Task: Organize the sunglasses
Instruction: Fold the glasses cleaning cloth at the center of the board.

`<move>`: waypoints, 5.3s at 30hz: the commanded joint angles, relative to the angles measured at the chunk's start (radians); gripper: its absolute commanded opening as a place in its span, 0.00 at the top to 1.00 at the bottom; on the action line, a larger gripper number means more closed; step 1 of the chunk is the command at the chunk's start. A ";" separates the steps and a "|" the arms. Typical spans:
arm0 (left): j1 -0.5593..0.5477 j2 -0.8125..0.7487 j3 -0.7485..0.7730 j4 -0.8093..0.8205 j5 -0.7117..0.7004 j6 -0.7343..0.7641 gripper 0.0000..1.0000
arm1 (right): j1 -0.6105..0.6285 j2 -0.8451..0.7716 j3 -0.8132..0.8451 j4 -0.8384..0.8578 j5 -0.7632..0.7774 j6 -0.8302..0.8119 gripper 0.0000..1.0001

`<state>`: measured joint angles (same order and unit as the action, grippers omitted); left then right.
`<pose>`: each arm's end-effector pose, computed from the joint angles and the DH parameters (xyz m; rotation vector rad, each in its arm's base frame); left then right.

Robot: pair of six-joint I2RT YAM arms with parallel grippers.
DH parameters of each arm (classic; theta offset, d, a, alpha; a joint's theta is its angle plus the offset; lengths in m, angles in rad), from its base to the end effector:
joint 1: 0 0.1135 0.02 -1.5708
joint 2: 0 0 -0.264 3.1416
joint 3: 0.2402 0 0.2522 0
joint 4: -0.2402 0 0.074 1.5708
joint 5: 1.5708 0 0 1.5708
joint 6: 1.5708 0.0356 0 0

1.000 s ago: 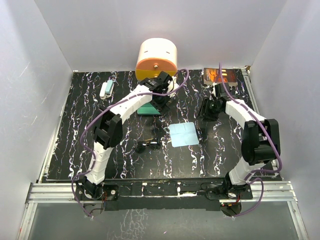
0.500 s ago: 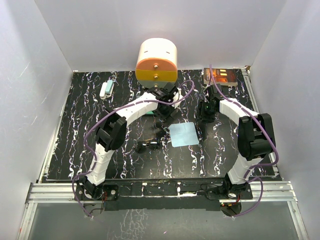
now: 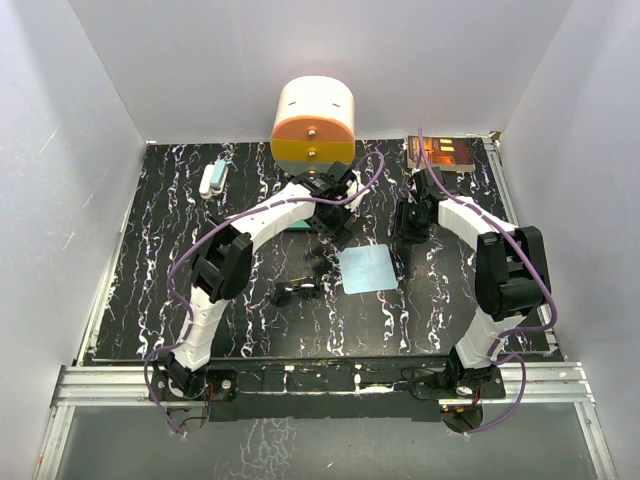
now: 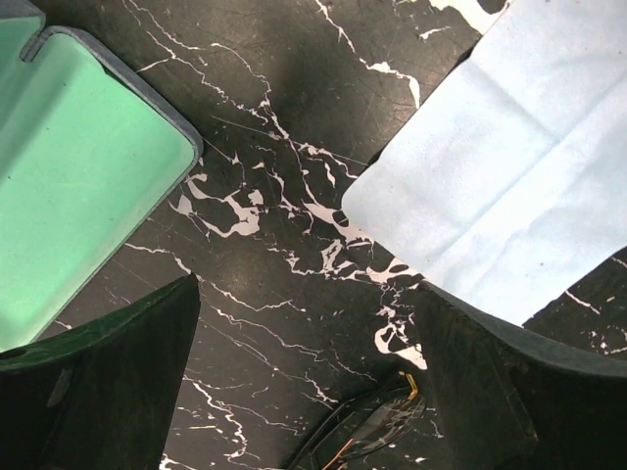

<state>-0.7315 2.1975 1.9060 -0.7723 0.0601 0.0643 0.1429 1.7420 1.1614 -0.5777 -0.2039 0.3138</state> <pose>0.3557 -0.3221 0.2186 1.0521 2.4495 -0.3019 0.3418 0.0565 0.1897 0.1766 2.7527 0.4054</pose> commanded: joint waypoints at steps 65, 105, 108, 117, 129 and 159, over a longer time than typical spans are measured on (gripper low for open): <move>-0.049 0.122 -0.079 0.082 -0.071 -0.253 0.53 | 0.106 0.123 -0.003 0.100 0.107 -0.041 0.60; -0.054 0.191 -0.085 0.074 0.028 -0.239 0.72 | 0.169 0.225 -0.031 0.098 0.208 0.007 0.65; -0.054 0.191 -0.093 0.075 0.027 -0.236 0.87 | 0.167 0.183 -0.029 0.115 0.217 0.042 0.61; -0.054 0.200 -0.088 0.070 0.026 -0.235 1.00 | 0.129 0.068 -0.013 0.117 0.218 0.090 0.62; -0.054 0.180 -0.068 0.060 0.002 -0.223 1.00 | 0.131 0.052 -0.047 0.126 0.116 0.006 0.56; -0.054 0.201 -0.057 0.054 0.027 -0.221 1.00 | 0.208 0.249 0.003 0.022 0.260 -0.011 0.62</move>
<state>-0.7696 2.3070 1.8877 -0.6365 0.0418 -0.1562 0.3424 1.8702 1.2110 -0.5541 0.0597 0.2905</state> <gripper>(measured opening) 0.007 0.395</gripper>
